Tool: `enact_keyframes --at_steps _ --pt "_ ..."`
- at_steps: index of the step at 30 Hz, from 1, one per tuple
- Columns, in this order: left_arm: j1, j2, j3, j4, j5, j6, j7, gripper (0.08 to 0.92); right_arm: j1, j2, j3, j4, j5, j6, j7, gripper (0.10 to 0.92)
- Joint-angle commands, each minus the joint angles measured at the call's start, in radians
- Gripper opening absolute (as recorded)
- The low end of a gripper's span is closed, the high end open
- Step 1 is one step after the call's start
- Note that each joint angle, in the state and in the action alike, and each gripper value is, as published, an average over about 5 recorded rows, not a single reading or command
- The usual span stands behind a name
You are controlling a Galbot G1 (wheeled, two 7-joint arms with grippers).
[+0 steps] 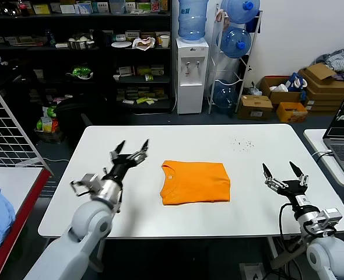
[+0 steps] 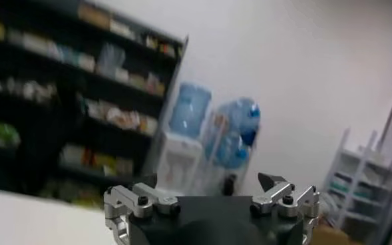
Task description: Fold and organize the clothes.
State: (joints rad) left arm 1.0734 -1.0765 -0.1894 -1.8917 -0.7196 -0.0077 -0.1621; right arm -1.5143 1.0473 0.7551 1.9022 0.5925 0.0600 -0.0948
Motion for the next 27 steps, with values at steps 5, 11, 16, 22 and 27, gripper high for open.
enact_keyframes --at_steps 5,11,16,22,27 --pt "0.606 -0.19 -0.503 -0.19 0.463 -0.287 0.348 0.921 -0.094 0.091 0.067 0.03 -0.08 0.085 -0.045 0.921" --pt "0.623 -0.235 -0.503 -0.197 0.458 -0.275 0.355 0.921 -0.095 0.123 0.065 0.028 -0.103 0.092 -0.051 0.921" --pt "0.63 -0.223 -0.489 -0.191 0.432 -0.273 0.35 0.921 -0.079 0.142 0.064 0.018 -0.096 0.091 -0.059 0.921" --pt "0.619 -0.26 -0.474 -0.182 0.432 -0.267 0.35 0.921 -0.068 0.169 0.05 0.004 -0.118 0.099 -0.063 0.921" --pt "0.61 -0.284 -0.477 -0.18 0.435 -0.264 0.351 0.921 -0.074 0.183 0.045 0.003 -0.138 0.107 -0.063 0.921"
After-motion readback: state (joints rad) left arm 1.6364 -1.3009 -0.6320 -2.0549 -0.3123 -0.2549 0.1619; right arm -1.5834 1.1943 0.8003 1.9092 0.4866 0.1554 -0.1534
